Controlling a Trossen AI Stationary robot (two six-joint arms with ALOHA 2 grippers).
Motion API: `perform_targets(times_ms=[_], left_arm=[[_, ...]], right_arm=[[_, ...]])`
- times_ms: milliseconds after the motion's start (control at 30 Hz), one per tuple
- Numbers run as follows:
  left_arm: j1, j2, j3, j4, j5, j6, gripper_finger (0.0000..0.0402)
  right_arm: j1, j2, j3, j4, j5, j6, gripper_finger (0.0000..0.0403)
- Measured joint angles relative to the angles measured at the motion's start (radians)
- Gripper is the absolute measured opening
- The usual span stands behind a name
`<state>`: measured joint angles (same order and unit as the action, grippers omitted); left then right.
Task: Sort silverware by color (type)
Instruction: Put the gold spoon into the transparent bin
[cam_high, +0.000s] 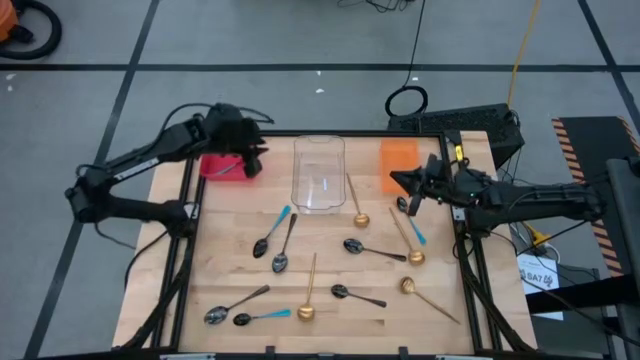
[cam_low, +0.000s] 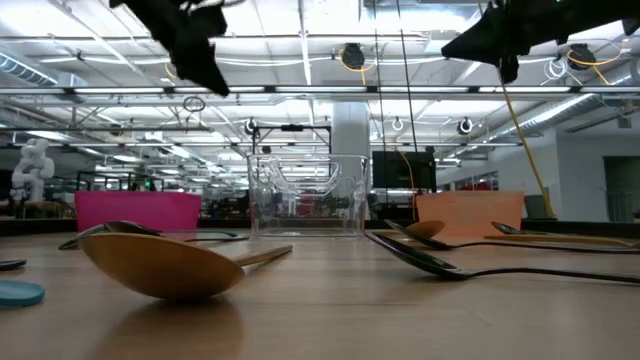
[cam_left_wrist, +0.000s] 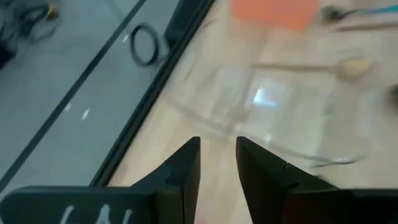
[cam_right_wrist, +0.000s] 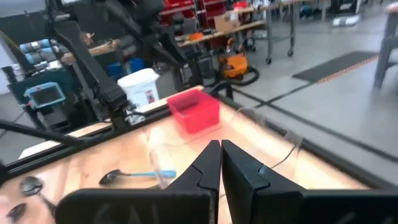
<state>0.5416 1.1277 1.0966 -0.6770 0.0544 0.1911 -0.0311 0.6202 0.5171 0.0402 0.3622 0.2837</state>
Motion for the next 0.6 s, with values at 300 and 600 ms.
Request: perform_targets(times_ms=[300,600], left_arm=[[-0.282,-0.014,0.000,0.132,-0.053,-0.030,0.0111],[-0.480,-0.005,0.000,0.243,-0.119,-0.013,0.0111]], right_arm=[[0.000,0.043,0.000,0.000,-0.102,0.134,0.0011],[0.000,0.091,0.000,0.000,-0.183,0.240,0.0011]])
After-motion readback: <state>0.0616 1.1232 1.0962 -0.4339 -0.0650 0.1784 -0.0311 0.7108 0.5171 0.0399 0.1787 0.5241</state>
